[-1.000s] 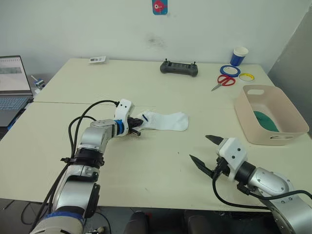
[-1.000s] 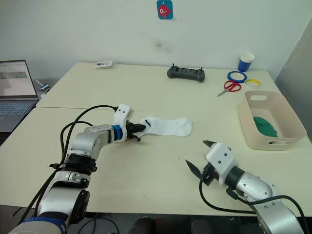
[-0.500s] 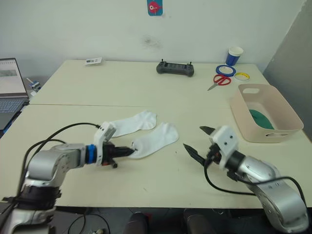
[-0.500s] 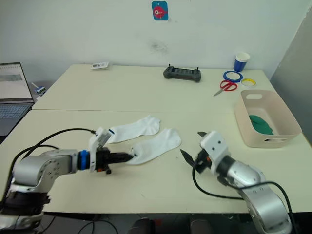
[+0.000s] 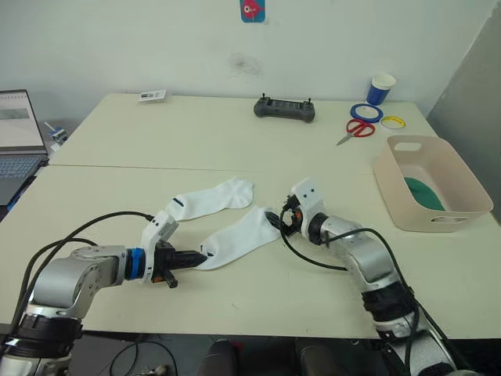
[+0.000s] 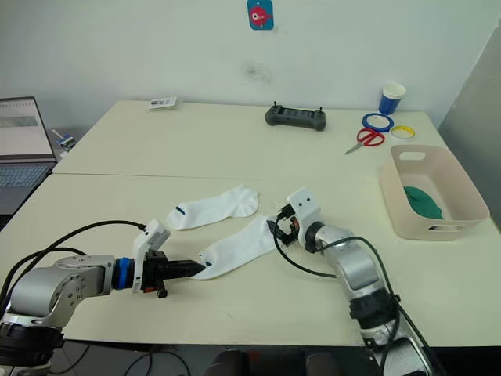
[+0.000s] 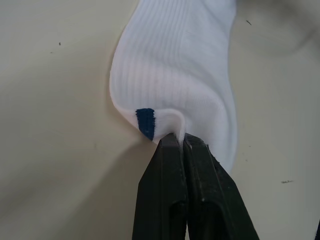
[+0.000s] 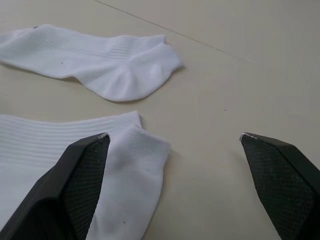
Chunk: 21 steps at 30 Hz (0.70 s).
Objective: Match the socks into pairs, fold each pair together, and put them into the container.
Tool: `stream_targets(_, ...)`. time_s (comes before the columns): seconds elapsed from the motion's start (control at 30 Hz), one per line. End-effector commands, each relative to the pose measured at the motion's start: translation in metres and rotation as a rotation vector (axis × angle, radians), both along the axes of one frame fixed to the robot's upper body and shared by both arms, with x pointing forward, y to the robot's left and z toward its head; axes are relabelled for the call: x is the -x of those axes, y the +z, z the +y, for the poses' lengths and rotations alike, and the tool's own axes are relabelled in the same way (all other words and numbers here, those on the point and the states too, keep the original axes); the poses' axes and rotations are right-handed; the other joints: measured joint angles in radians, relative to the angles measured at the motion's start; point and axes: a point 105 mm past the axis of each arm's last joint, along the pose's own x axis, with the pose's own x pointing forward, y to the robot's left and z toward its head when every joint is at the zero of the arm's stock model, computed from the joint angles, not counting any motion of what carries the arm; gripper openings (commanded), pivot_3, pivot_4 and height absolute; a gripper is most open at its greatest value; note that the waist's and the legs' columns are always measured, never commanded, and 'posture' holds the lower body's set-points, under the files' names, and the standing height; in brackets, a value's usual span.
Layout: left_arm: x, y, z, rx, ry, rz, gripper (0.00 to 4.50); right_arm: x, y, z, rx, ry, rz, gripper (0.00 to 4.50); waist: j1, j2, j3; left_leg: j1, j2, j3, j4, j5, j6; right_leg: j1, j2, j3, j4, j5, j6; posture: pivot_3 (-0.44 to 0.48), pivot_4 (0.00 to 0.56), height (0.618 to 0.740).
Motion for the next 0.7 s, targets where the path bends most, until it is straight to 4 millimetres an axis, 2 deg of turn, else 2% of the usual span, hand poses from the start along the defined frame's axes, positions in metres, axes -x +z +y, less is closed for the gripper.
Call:
stream_targets(0.03, 0.000, 0.005, -0.002, -0.005, -0.014, -0.031, 0.01, -0.004, -0.003, 0.007, -0.017, 0.023, 0.014, 4.31, 0.000, 0.000, 0.000, 0.000, 0.000, 0.000, 0.000, 0.000, 0.000, 0.000, 0.000, 0.000, 0.000, 0.000, 0.000, 0.000, 0.150, 0.740)
stream_targets(0.1, 0.000, 0.004, -0.001, -0.009, -0.011, -0.032, 0.00, 0.001, -0.009, 0.010, -0.009, 0.052, 0.037, 3.87, 0.000, 0.000, 0.000, 0.000, 0.000, 0.000, -0.001, 0.000, 0.000, 0.000, 0.000, 0.000, 0.000, 0.000, 0.000, 0.000, 0.150, 0.740)
stream_targets(0.17, 0.000, 0.003, 0.001, -0.013, -0.006, -0.035, 0.00, 0.007, -0.011, 0.015, -0.010, 0.095, 0.047, 3.20, -0.002, 0.000, 0.000, 0.000, 0.000, 0.000, -0.001, 0.000, 0.000, 0.000, 0.000, 0.000, 0.000, 0.000, 0.000, 0.000, 0.150, 0.740)
stream_targets(0.37, -0.004, 0.004, 0.003, -0.022, 0.010, -0.057, 0.00, 0.015, -0.006, 0.022, -0.023, 0.128, 0.026, 1.02, -0.005, 0.000, 0.000, 0.001, 0.001, 0.000, -0.002, 0.000, 0.000, 0.000, 0.000, 0.000, 0.000, 0.000, 0.000, 0.000, 0.150, 0.740)
stream_targets(0.47, -0.008, 0.007, 0.005, -0.021, 0.018, -0.077, 0.00, 0.023, 0.002, 0.018, -0.043, 0.129, 0.001, 0.02, -0.002, 0.000, 0.000, 0.001, 0.000, 0.000, -0.002, 0.000, 0.000, 0.000, 0.000, 0.000, 0.000, 0.000, 0.000, 0.000, 0.150, 0.740)
stream_targets(0.6, -0.016, 0.015, 0.002, -0.001, 0.020, -0.122, 0.00, 0.040, 0.019, 0.002, -0.082, 0.100, -0.043, 0.02, 0.004, 0.000, 0.000, 0.000, 0.000, -0.001, -0.002, 0.000, 0.000, -0.001, 0.000, 0.000, 0.000, 0.000, 0.000, 0.000, 0.150, 0.740)
stream_targets(0.7, -0.011, 0.020, -0.019, 0.050, -0.079, -0.125, 0.00, 0.069, 0.029, -0.016, -0.116, 0.084, -0.054, 0.02, 0.005, 0.000, 0.000, 0.000, 0.000, -0.001, -0.002, 0.000, 0.000, -0.001, 0.000, 0.000, -0.001, 0.000, 0.000, 0.000, 0.150, 0.740)
